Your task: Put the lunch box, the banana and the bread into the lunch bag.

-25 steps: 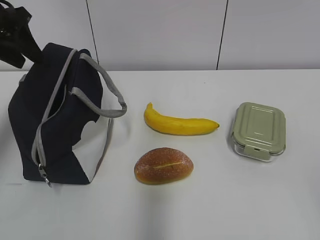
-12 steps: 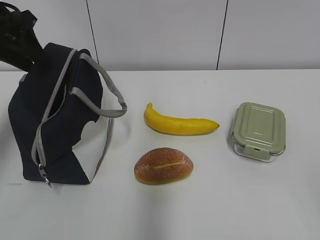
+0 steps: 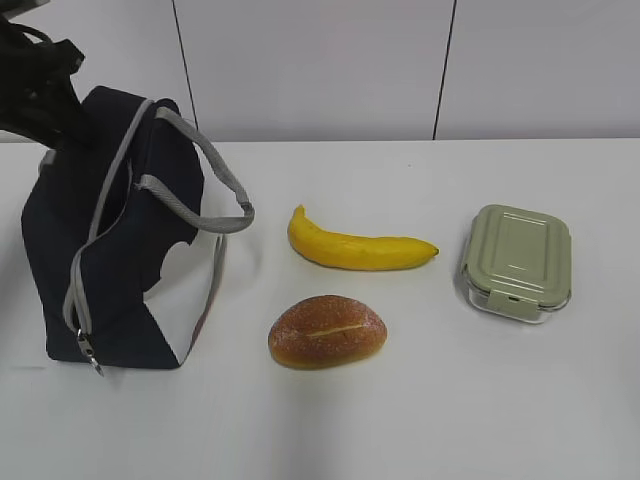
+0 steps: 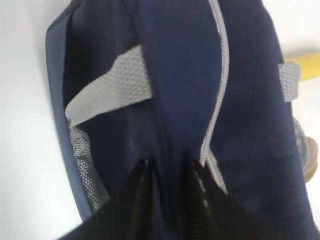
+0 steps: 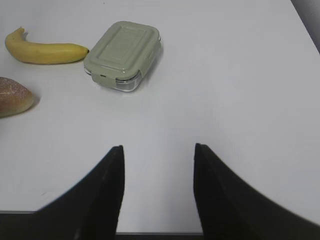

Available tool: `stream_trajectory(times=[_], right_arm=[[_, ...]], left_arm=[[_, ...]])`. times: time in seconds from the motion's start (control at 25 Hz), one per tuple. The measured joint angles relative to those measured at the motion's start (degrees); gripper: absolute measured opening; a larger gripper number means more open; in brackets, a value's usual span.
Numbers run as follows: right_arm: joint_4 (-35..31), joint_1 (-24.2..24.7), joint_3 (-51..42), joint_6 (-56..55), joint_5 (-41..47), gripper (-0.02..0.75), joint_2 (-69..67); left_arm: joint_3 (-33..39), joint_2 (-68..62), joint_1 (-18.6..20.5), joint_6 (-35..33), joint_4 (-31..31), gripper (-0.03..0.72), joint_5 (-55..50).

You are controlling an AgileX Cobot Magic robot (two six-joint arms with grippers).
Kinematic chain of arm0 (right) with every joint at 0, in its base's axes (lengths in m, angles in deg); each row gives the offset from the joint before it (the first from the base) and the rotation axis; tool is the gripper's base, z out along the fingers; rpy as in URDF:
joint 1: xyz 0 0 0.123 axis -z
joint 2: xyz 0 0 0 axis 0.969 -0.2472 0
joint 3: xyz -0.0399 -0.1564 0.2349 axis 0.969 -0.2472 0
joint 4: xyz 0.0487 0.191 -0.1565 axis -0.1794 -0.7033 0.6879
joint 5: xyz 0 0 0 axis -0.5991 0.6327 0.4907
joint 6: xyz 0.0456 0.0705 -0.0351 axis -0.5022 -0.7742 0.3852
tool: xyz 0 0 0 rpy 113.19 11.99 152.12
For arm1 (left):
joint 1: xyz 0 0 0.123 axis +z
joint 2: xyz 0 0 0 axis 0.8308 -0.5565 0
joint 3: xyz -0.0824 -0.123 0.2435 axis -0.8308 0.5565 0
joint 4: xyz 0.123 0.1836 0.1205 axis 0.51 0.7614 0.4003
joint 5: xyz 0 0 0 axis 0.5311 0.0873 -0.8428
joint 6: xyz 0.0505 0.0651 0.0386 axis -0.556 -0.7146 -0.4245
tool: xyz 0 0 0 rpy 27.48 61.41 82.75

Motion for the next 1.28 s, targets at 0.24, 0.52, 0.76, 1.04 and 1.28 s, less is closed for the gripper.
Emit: stream_trajectory(times=[0.24, 0.52, 0.76, 1.04, 1.28], right_arm=[[0.0, 0.0, 0.0, 0.0, 0.0, 0.365, 0.0], [0.0, 0.0, 0.0, 0.0, 0.0, 0.365, 0.0], [0.0, 0.0, 0.0, 0.0, 0.0, 0.365, 0.0], [0.0, 0.0, 0.0, 0.0, 0.0, 0.365, 0.0], [-2.0, 0.0, 0.0, 0.0, 0.0, 0.365, 0.0]], left_arm=[[0.0, 0.0, 0.0, 0.0, -1.3, -0.008, 0.0], [0.0, 0.0, 0.0, 0.0, -6.2, -0.014, 0.0], [0.0, 0.0, -0.1, -0.1, -9.9, -0.015, 0.0], [0.0, 0.0, -0.1, -1.8, -16.5, -0.015, 0.0], [0.0, 0.0, -0.7, -2.0, -16.8, -0.015, 0.1]])
